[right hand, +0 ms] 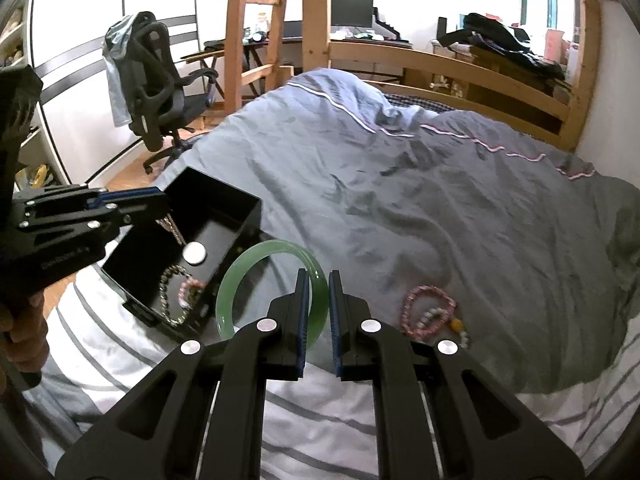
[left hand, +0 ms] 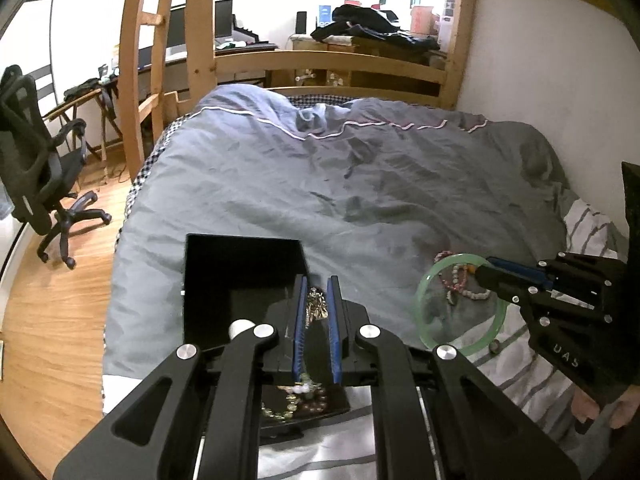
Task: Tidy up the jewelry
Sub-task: 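Release the gold pendant from the left tool while the right tool releases the bangle into the box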
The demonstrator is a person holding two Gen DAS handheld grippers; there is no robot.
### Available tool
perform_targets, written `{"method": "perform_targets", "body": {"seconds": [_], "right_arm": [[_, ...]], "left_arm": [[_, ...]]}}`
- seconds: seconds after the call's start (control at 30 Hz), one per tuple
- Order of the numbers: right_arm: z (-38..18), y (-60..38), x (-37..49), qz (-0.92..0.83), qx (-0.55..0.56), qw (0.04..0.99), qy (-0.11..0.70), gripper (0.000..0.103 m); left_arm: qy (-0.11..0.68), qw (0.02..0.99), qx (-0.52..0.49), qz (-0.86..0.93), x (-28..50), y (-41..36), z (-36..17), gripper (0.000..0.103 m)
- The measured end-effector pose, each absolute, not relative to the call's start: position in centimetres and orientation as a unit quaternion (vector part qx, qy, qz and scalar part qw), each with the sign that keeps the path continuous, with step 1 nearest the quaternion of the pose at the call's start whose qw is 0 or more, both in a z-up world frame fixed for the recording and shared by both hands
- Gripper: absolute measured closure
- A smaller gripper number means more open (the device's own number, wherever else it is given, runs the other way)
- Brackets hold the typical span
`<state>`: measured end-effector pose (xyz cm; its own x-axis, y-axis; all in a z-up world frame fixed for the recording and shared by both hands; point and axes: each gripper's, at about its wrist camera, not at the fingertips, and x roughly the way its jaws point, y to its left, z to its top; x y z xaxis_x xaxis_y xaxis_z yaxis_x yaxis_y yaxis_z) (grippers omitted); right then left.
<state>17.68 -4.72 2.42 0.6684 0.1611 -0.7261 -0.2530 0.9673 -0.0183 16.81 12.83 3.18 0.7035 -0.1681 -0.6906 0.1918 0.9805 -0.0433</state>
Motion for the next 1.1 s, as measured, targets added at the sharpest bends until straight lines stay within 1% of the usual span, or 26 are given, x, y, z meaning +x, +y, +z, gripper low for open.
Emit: {"method": "perform_targets", "body": {"seconds": [0.33,0.87,1.1], "right_arm": [[1.9,-0.6,19.5,0.148,-0.058,0.908,0.387,0.093],[-0.7,4.0,20.7,0.187,-0.057,0.893,0.405,0.093],[-2.0,5.3,20.7,0.206,-0.054,0.884,0.416,0.093]], "left_arm": [[0.389,0.919,-0.013,-0.064,17.9,16.4,2.0,0.093],[0.410,0.912,-0.029,-0.006,18.6,18.9,0.6,0.093],[0.416,0.909,-0.039,-0.007,18.8,19.0,0.4,0.093]]}}
